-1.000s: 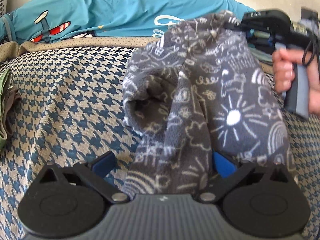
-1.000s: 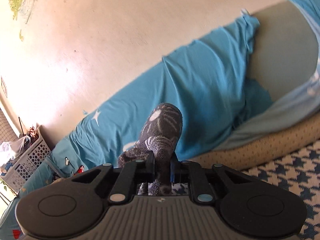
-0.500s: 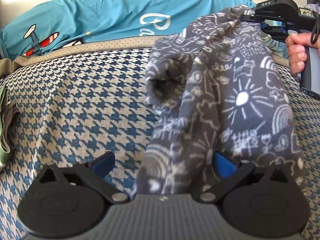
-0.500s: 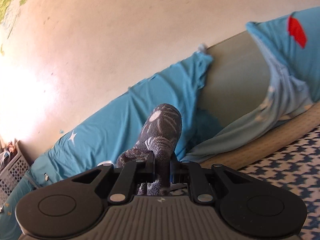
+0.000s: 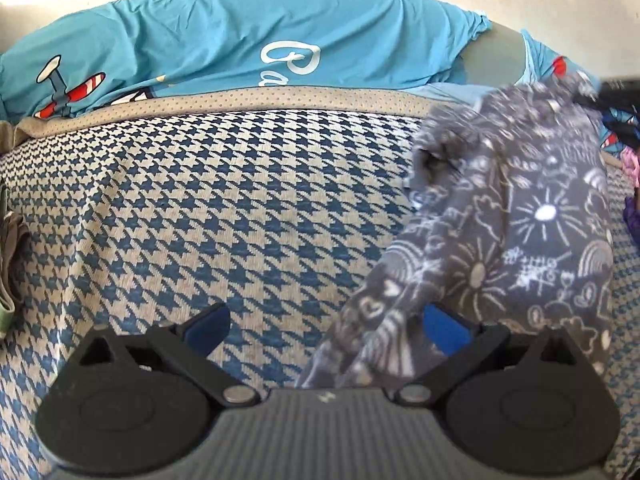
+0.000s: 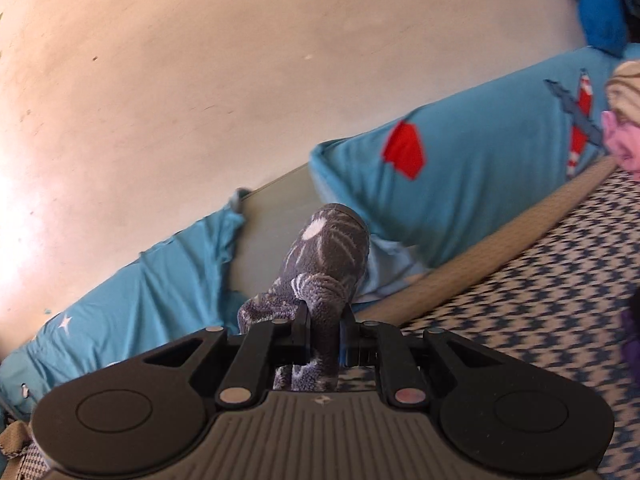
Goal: Fold clothes
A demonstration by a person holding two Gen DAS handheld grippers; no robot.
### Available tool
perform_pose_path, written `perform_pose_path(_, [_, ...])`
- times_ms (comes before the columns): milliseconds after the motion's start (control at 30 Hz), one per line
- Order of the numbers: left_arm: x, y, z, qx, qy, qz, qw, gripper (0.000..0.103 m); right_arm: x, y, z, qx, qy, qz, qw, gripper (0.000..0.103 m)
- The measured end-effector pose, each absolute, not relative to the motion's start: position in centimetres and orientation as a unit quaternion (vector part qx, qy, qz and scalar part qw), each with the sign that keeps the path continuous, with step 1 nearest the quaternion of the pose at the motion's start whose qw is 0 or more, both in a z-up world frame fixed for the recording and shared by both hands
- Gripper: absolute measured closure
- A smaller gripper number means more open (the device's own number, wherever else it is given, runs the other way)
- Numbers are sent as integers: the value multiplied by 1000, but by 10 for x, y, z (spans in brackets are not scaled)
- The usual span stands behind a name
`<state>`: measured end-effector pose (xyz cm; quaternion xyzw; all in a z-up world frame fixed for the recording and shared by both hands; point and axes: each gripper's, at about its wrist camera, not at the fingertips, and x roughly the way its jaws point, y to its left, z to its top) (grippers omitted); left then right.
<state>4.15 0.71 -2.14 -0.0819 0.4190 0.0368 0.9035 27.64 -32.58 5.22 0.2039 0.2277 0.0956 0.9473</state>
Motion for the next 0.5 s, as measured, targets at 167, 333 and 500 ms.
perform_pose_path(167, [37,-8,-13,-64,408,20,911,0,258,-362,54,204,227,50,951,90])
perform_pose_path(333, [29,-28,-9,-43,400,-15,916,0,248,-384,43,195,249,37,948,88])
perform_pose_path(500, [29,-30,-11,-54,399,-28,915,0,234,-395,39,189,255,28,948,69])
